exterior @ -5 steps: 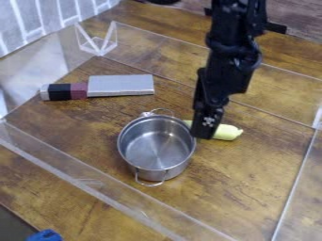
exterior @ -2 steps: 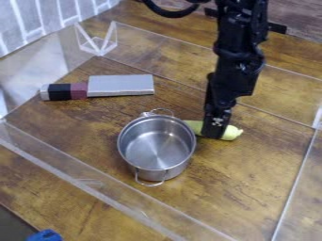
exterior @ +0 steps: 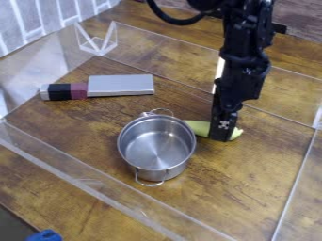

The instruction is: Move the toy knife to the left side of the table

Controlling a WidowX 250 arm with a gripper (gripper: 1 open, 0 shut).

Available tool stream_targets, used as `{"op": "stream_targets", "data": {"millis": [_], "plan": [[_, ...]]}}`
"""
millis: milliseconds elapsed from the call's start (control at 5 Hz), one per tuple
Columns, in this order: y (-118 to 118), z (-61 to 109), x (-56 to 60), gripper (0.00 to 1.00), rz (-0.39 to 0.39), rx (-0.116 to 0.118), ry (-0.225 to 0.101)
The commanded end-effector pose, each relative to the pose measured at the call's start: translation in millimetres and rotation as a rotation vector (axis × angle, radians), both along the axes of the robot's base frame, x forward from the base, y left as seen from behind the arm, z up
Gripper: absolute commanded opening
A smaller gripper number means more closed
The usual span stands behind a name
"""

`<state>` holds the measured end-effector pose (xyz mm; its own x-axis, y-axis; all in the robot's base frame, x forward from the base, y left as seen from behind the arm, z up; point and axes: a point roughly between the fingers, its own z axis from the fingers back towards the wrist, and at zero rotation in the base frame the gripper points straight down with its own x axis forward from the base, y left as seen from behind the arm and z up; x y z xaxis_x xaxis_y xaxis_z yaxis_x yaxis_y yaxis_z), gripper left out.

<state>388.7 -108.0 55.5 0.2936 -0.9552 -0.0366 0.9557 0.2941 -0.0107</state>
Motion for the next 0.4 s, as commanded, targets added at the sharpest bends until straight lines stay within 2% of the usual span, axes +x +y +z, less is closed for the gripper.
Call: {"op": "stream_targets", "data": {"millis": [0,200], "plan": [[7.2,24.6,7.8,1.00,-0.021,-0.034,-0.055],[0.1,6.2,10.4,1.00,-0.012,-0.049,-0.048]]}}
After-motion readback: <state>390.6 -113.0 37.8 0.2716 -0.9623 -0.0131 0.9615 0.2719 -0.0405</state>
